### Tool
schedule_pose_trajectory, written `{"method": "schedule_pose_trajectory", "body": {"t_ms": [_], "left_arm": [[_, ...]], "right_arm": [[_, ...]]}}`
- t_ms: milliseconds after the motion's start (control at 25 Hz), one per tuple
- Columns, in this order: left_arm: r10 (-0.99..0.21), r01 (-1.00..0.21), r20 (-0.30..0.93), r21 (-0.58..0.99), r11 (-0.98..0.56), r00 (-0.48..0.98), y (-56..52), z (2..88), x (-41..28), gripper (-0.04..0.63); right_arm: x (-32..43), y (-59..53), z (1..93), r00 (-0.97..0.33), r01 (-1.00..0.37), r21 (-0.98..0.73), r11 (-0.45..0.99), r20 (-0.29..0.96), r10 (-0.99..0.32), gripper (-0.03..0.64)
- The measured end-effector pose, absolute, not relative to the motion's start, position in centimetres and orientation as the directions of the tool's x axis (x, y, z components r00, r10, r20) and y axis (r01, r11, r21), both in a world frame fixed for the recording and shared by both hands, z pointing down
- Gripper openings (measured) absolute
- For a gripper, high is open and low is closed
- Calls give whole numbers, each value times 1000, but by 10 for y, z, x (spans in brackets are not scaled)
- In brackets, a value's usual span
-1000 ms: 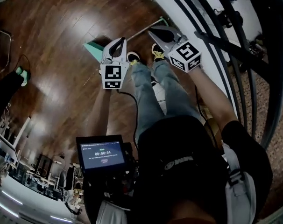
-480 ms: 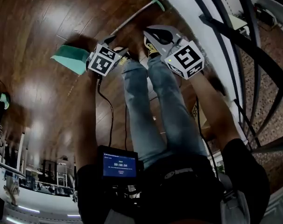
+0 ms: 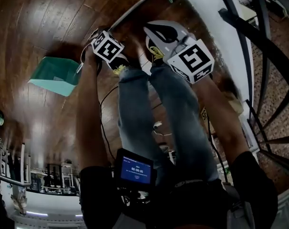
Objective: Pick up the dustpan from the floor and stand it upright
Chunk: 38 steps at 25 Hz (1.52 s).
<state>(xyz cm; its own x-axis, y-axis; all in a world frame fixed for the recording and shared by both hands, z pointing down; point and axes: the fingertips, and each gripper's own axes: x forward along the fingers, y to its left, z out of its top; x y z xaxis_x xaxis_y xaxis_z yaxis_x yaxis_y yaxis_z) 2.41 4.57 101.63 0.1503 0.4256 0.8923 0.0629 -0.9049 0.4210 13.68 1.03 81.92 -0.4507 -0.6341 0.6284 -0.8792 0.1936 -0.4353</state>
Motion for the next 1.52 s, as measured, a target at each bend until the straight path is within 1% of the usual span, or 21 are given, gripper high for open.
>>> {"method": "schedule_pose_trajectory", "body": {"t_ms": [80,280,400,480,560,640,720,840,1000,1280,1400,1520], "left_arm": [[413,89,901,405,-910,128,49,1035,24,393],[352,90,933,346,-934,76,42,1068,21,292],[277,87,960,272,-958,52,34,1084,23,170],[232,86,972,228,-970,46,29,1089,24,44],[220,72,974,216,-974,51,26,1092,25,33],[218,34,973,217,-976,71,23,1091,27,20],[191,6,977,192,-981,98,15,1082,28,20],[132,-41,981,139,-989,144,-6,1053,29,20],[84,-119,979,108,-987,187,-30,994,25,20],[-124,-337,953,-25,-941,275,-99,904,12,20],[-189,-398,925,-46,-916,329,-107,868,6,20],[-247,-434,890,-64,-899,382,-108,835,1,20]], "right_arm": [[135,11,829,-467,-872,-442,212,618,-632,3],[142,12,840,-471,-871,-434,229,610,-637,3],[150,11,843,-462,-875,-428,224,608,-645,3],[151,9,841,-462,-875,-431,221,604,-649,3],[154,7,839,-456,-876,-434,210,603,-654,3],[157,8,838,-448,-879,-430,204,603,-659,3],[158,9,832,-446,-881,-425,209,596,-668,3],[152,7,810,-457,-873,-436,218,574,-679,3],[137,8,759,-473,-863,-446,236,550,-688,3],[111,-23,657,-532,-837,-411,362,454,-715,3],[99,-35,623,-553,-826,-392,405,429,-714,3],[88,-43,590,-569,-817,-376,437,405,-716,3]]}}
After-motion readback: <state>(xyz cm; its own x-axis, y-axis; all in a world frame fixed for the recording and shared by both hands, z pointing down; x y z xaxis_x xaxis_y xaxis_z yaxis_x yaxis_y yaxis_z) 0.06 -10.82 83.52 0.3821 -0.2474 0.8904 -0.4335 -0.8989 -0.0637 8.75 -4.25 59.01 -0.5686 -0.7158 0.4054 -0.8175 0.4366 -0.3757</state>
